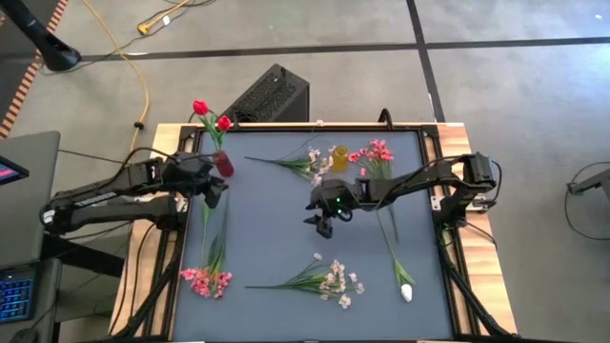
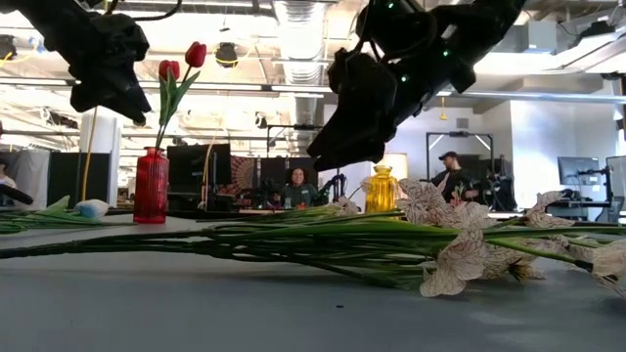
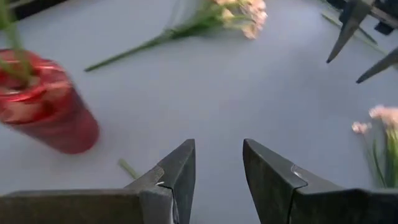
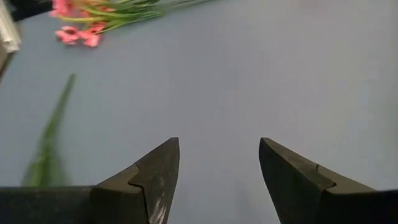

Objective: Sort flowers into vase by color
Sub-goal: Put the top pink flowers into the red vase

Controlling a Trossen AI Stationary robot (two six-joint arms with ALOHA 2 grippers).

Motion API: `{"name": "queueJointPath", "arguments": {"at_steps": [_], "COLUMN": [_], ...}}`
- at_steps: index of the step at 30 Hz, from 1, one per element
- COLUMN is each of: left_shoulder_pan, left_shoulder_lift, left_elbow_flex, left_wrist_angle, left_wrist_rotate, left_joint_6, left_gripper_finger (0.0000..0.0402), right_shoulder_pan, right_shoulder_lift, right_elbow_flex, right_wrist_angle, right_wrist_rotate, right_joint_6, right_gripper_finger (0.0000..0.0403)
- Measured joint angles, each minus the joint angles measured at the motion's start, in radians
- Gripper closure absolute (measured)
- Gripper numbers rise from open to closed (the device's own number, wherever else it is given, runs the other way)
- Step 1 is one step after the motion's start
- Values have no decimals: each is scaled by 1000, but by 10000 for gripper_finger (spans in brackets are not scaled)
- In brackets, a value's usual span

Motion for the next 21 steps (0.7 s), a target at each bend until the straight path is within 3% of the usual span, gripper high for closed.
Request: {"name": "queueJointPath", "arguments": {"at_steps": [14,19,21], "left_shoulder_pan": [-246,-293,-300], "left_shoulder_lift": [-1,-1,-1], "left_elbow_flex": [-54,-54,-54], "left_wrist_angle": [45,88,90], "left_wrist_rotate": [-11,-19,-20], "left_joint_6": [75,124,140], "left_gripper_finger": [280,280,280], "right_shoulder_pan": [180,215,216], "right_shoulder_lift": [0,-31,-67], "right_elbow_flex": [0,0,0], "right_wrist_angle": [-120,-338,-464], "right_wrist_rotate": [16,39,94], "right_joint_6": [302,424,462], "right_gripper_finger": [154,154,154]}}
